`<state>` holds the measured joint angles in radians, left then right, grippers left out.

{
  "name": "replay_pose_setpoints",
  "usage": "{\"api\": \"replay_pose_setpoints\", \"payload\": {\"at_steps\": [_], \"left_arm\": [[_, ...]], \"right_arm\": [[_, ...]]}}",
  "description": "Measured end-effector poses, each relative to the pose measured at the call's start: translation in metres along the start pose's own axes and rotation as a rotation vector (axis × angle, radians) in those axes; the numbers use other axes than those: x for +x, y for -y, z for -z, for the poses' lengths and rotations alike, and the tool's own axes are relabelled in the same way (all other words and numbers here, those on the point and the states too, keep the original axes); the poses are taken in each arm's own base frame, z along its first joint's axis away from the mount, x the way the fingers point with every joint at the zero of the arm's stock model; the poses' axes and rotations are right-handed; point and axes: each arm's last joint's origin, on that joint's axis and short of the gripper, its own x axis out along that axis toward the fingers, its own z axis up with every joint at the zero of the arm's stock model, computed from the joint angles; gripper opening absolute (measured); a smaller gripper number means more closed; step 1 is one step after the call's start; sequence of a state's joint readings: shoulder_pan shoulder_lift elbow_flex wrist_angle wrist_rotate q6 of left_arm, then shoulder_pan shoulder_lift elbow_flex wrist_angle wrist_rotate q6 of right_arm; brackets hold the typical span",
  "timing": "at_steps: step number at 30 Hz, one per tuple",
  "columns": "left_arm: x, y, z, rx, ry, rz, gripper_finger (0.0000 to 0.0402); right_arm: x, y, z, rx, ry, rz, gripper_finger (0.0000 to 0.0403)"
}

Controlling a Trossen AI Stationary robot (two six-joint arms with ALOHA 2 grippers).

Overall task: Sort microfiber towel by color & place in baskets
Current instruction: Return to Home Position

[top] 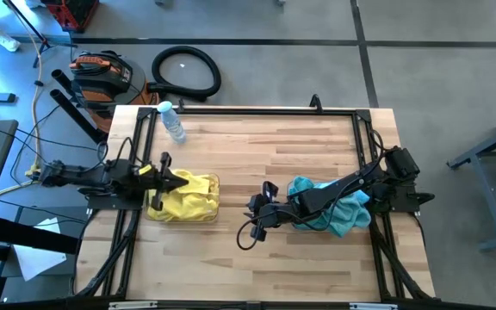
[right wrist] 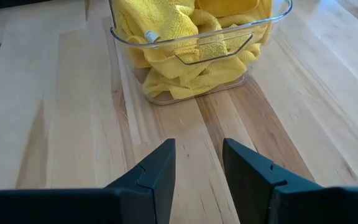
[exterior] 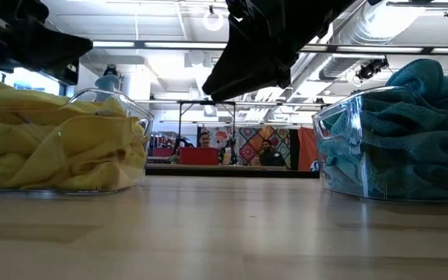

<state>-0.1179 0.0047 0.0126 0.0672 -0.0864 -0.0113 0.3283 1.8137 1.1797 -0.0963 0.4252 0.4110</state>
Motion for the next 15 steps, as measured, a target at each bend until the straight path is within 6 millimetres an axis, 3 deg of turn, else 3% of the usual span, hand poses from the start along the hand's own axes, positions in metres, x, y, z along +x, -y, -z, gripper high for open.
{"api": "replay_pose_setpoints", "payload": {"at_steps": [15], "left_arm": [[0.0,-0.0102,0.0047,0.006,-0.047,-0.024,0.0]], "right_arm": [[0.0,0.0001,0.0003,-0.001,-0.004,0.0,0.0129]]}}
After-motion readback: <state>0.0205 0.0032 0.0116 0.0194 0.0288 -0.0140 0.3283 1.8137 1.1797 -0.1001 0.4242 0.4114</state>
